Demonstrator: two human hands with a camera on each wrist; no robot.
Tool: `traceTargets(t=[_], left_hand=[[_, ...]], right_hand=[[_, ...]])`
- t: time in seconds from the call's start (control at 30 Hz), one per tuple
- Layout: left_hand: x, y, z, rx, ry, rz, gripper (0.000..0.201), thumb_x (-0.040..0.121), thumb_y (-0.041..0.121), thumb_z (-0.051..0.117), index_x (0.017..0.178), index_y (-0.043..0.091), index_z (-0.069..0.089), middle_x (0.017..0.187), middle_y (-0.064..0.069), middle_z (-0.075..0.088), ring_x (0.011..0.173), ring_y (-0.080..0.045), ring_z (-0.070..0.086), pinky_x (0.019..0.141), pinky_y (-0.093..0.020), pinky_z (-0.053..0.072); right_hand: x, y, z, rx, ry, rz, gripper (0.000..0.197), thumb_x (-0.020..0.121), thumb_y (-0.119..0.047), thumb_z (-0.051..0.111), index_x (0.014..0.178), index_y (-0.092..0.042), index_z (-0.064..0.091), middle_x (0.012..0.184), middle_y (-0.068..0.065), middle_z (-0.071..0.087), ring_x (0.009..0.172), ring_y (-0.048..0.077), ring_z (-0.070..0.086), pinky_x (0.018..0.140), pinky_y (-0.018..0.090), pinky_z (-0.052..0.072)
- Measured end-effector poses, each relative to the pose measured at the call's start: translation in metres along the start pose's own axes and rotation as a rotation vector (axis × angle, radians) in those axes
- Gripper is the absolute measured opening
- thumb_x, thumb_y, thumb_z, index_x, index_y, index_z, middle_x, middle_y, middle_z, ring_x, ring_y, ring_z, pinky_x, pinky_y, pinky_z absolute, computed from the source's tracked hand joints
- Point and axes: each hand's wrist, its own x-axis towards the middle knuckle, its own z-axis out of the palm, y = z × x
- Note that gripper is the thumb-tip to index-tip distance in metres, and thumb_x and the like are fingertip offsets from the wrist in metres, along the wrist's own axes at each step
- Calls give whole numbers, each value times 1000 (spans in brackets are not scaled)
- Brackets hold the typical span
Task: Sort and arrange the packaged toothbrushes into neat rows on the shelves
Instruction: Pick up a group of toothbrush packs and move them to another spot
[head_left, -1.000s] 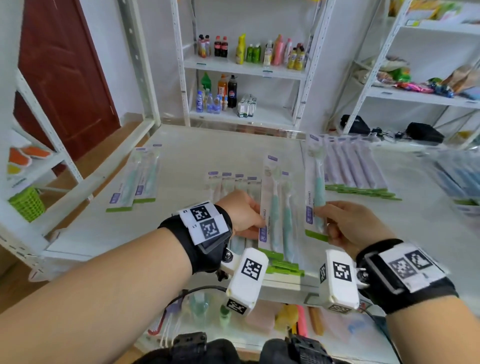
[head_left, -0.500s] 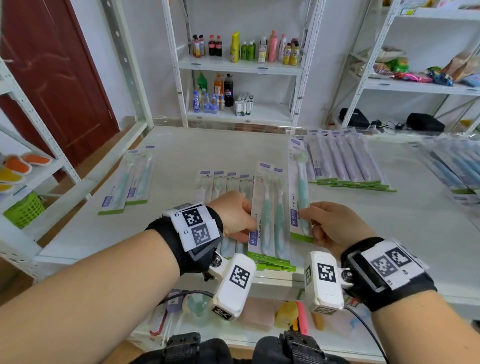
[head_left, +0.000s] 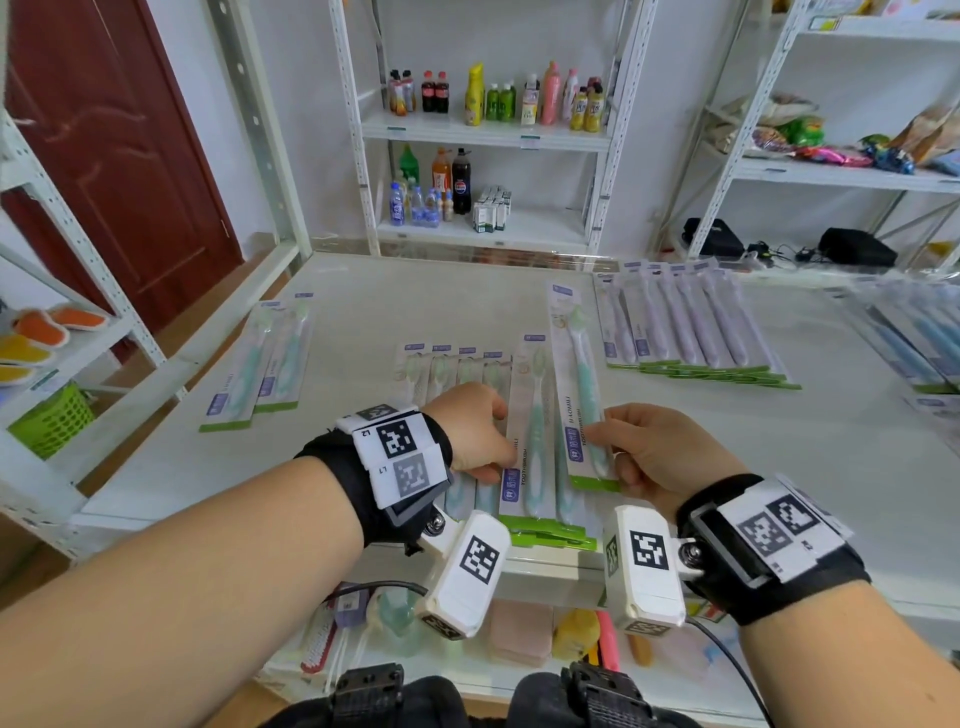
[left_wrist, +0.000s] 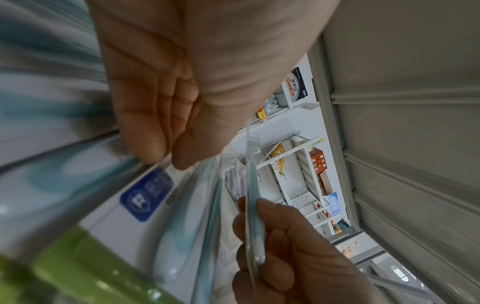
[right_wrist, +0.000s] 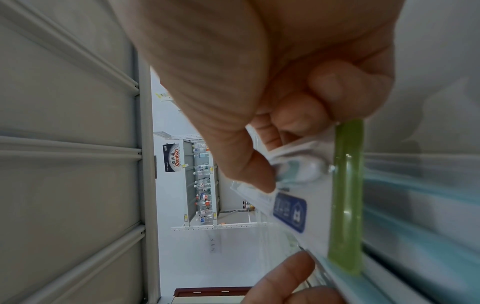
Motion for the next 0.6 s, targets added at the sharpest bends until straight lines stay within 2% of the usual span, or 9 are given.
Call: traceTargets(t=[0.07,0.13,0.2,0.3,0.37,0.5,0.6], left_hand=[[2,-1,-2,23,32,16,58,83,3,62,137,6,41,110,-15,64,70,-23,69,78,-39,58],[3,0,-4,17,97,69,46,87,9,58,131,6,48,98,-10,67,60,-16,66,71,-33,59],[4,2,-4,-121,147,138,26,91,14,55,116,6,59,81,-5,66,58,-11,63,61,-25,56],[5,9,-5,-409,161,135,10,93,14,55,89,11,63,77,-4,65,57,-7,61,49,-15,49],[8,10,-6,-466,186,116,7,91,13,58,85,13,61,74,-4,64,54,-5,61,46,-15,48],[10,9,-13,-494,184,80,1,90,8,59,90,9,58,73,-6,62,49,-5,58,45,-15,48],[9,6,-25,-496,185,49,6,91,3,56,86,7,57,73,-10,61,51,-9,57,45,-15,49]], right_hand=[[0,-1,2,-11,-11,-9,5,84,-9,64,85,-4,63,47,5,54,31,9,35,33,16,30],[-1,-2,3,-31,-30,-24,4,84,-9,65,83,-6,63,45,3,53,31,9,36,33,17,30],[-2,-3,6,-47,-52,-42,4,82,-10,67,82,-8,63,45,3,53,32,9,37,35,17,32],[0,-6,11,-55,-81,-69,7,80,-10,70,79,-11,63,43,2,51,31,9,37,36,16,32],[1,-7,15,-53,-101,-79,9,78,-11,72,78,-12,63,45,5,52,30,10,38,35,16,31],[3,-8,20,-40,-137,-98,11,74,-12,76,76,-14,66,54,8,59,32,11,43,35,17,34],[7,-9,15,-6,-81,-150,7,77,-9,72,82,-12,69,66,7,67,39,11,49,39,20,40]])
